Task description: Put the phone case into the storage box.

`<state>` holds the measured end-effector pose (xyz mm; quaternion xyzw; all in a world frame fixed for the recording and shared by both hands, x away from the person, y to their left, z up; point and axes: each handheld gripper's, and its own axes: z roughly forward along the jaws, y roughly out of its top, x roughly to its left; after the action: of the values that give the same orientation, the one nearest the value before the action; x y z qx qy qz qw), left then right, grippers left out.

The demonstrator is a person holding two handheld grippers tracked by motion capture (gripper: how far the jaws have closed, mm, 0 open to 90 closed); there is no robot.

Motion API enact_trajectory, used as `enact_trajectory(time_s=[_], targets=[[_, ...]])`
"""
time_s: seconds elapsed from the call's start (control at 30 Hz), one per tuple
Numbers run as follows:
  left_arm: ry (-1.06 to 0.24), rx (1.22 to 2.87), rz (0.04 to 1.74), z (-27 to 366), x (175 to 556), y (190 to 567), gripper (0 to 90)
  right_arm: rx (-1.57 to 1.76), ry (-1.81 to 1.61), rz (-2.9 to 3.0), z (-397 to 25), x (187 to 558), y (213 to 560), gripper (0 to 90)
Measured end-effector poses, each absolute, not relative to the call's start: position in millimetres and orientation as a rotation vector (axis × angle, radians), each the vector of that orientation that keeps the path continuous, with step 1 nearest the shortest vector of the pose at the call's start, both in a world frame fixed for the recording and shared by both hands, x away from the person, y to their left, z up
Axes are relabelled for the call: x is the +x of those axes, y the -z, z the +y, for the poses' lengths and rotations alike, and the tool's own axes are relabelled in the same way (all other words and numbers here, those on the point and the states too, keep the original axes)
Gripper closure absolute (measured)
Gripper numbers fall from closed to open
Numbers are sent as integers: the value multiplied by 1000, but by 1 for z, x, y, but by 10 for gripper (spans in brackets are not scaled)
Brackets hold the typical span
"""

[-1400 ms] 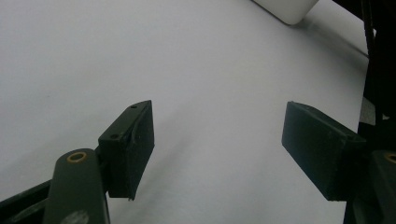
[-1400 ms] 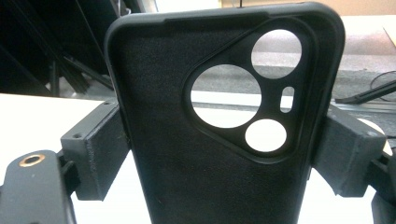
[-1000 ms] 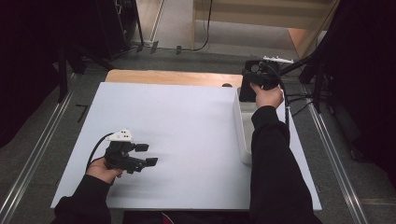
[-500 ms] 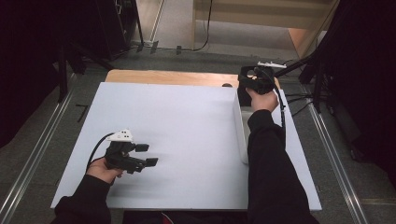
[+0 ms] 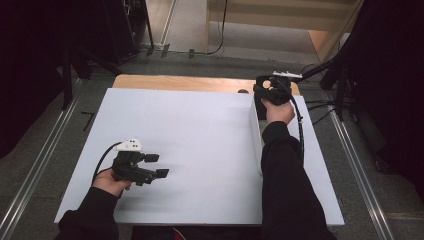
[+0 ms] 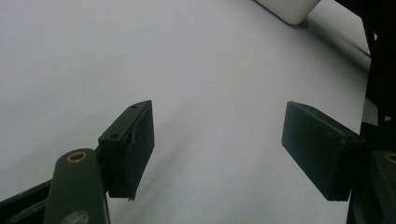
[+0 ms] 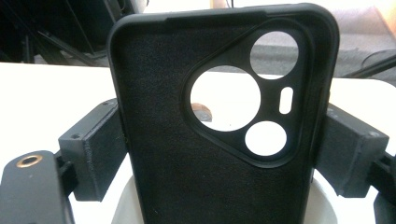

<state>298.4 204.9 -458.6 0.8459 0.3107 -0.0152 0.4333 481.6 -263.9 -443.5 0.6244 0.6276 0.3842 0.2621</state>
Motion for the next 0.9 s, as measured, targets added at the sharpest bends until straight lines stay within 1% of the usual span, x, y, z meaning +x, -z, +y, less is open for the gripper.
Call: enact_trajectory(time_s=[0.47,0.57,0.6,0.63,0.9], targets=[[39,2103,769,204,299,459,251,1672,-1017,1721,-263,481,443,97],[39,2102,770,204,299,459,251,1677,-1027,1730,-263,481,443,59],[41,2101,770,205,299,459,251,1682,-1028,1731,-264,482,442,10],[40,2101,769,205,299,459,251,1691,-1027,1724,-264,482,441,0],[44,2102,772,204,299,459,251,1698,-1063,1747,-270,482,435,0]])
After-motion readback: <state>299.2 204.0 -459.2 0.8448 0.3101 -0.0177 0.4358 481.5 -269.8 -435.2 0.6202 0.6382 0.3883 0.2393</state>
